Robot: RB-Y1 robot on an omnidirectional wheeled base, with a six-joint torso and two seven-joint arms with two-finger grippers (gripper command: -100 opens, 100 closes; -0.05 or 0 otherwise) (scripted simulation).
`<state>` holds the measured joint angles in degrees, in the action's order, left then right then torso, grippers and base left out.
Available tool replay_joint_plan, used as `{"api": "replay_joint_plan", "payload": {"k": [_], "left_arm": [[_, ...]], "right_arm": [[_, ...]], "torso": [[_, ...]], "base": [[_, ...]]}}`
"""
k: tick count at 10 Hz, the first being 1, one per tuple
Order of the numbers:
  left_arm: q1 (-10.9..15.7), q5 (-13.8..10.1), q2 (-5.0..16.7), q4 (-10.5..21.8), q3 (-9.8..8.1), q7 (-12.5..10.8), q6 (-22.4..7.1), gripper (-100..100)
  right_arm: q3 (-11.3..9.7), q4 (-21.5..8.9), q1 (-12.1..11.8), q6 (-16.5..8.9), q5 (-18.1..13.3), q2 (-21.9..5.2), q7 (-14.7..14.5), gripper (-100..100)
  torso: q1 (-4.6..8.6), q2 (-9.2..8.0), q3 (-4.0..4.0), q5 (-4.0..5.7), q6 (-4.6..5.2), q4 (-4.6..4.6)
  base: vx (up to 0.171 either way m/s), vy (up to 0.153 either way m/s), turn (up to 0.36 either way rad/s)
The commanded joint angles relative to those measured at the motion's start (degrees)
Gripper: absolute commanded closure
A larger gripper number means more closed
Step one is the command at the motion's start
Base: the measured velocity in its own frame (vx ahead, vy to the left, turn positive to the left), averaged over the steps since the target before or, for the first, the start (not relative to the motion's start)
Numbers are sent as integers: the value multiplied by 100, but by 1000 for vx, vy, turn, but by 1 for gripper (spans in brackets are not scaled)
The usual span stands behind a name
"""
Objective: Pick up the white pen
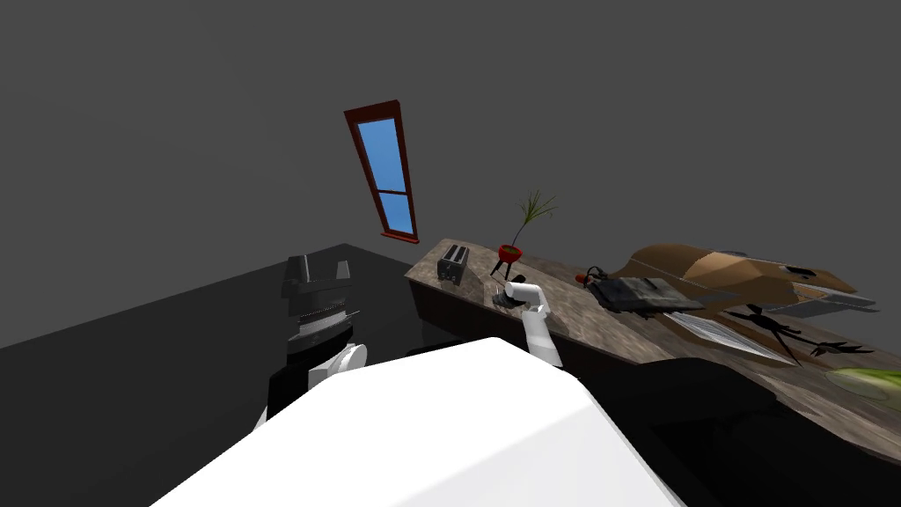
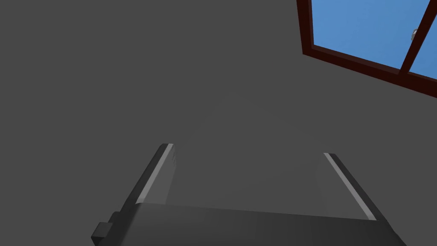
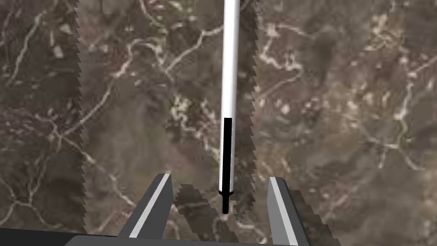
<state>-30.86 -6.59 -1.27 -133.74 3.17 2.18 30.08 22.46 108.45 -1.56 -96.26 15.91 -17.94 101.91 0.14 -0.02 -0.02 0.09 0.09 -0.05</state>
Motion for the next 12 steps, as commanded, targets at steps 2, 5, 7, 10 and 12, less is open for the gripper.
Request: {"api": "replay_joint_plan", "payload": {"k": [2,5,7,10,12], "left_arm": [[0,0,0,0,0,0,0,0],[0,0,0,0,0,0,0,0],[-1,0,0,0,0,0,0,0],[-1,0,0,0,0,0,0,0],[-1,0,0,0,0,0,0,0]], "right_arm": [[2,0,-1,0,-2,-1,1,100],[3,-1,-1,1,-1,0,4,0],[-69,320,-113,-196,111,-29,-3,100],[-145,702,-251,-411,245,-63,-15,100],[-159,795,-281,-455,282,-73,-17,100]], "torso": [[-1,3,-2,0,-2,-1],[0,5,-3,0,-3,-2],[-4,13,-7,-3,3,-3],[-8,35,-20,-2,-2,-7],[-5,26,-15,-2,3,-6]], "base": [[0,0,0],[0,0,0],[60,12,-163],[79,15,-122],[43,10,-95]]}}
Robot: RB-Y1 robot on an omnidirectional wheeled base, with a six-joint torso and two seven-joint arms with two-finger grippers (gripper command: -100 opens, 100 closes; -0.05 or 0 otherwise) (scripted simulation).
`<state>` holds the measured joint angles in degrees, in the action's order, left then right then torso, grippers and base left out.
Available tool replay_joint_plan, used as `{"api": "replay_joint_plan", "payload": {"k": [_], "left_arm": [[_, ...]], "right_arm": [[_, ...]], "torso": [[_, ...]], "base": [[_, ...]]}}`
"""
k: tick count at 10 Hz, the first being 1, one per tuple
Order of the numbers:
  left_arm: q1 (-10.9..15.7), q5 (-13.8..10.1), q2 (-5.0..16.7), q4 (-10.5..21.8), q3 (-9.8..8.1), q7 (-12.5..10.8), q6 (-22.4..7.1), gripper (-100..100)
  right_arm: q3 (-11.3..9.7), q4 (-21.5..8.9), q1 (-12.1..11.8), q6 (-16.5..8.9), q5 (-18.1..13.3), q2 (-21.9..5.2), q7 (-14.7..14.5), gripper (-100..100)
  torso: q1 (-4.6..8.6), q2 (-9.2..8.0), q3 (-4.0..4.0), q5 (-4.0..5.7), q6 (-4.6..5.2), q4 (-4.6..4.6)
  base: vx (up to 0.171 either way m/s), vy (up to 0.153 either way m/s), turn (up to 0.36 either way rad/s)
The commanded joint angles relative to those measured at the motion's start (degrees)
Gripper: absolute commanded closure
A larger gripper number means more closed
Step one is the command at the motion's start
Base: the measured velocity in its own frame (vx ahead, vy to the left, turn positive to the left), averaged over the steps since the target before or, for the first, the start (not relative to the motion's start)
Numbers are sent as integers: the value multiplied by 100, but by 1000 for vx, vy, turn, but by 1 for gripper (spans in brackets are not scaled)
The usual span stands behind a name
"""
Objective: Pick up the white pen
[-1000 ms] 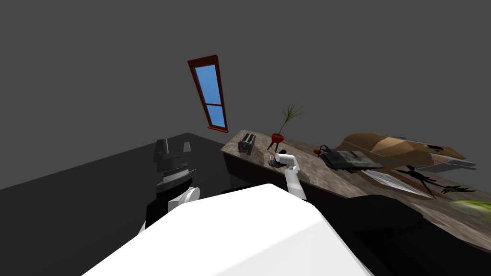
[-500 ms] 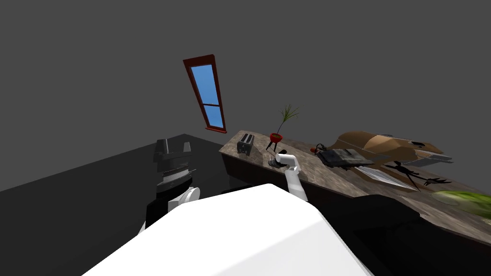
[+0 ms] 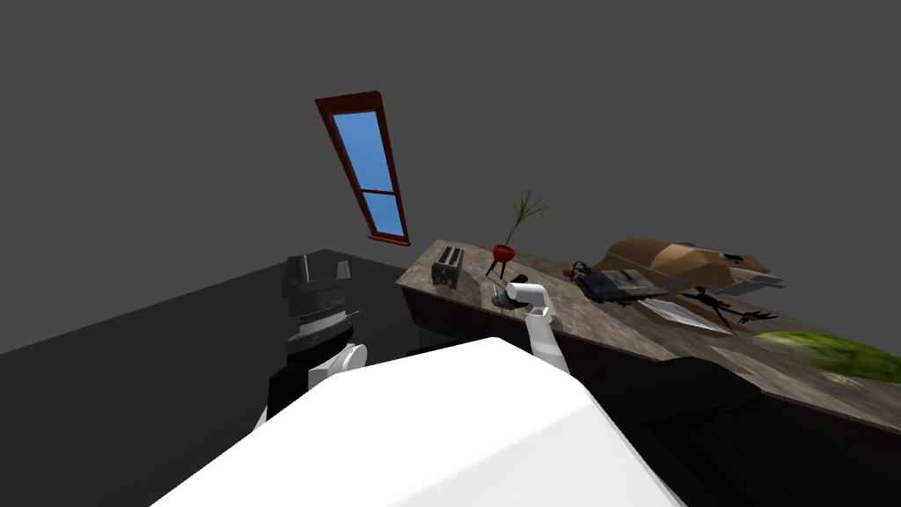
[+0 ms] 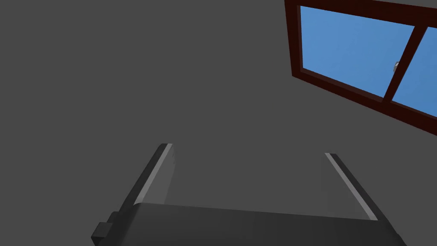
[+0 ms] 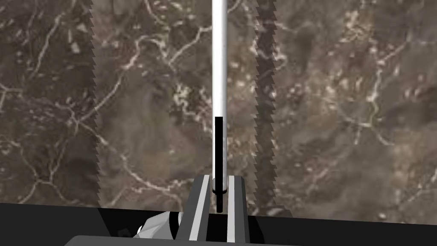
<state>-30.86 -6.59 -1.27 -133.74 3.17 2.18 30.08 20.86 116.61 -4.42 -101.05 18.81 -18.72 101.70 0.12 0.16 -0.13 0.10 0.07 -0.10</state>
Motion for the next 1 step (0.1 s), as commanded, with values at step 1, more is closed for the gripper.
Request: {"api": "replay_joint_plan", "payload": {"k": [1], "left_arm": [[0,0,0,0,0,0,0,0]], "right_arm": [[0,0,0,0,0,0,0,0]], "torso": [[0,0,0,0,0,0]], "base": [[0,0,0]]}}
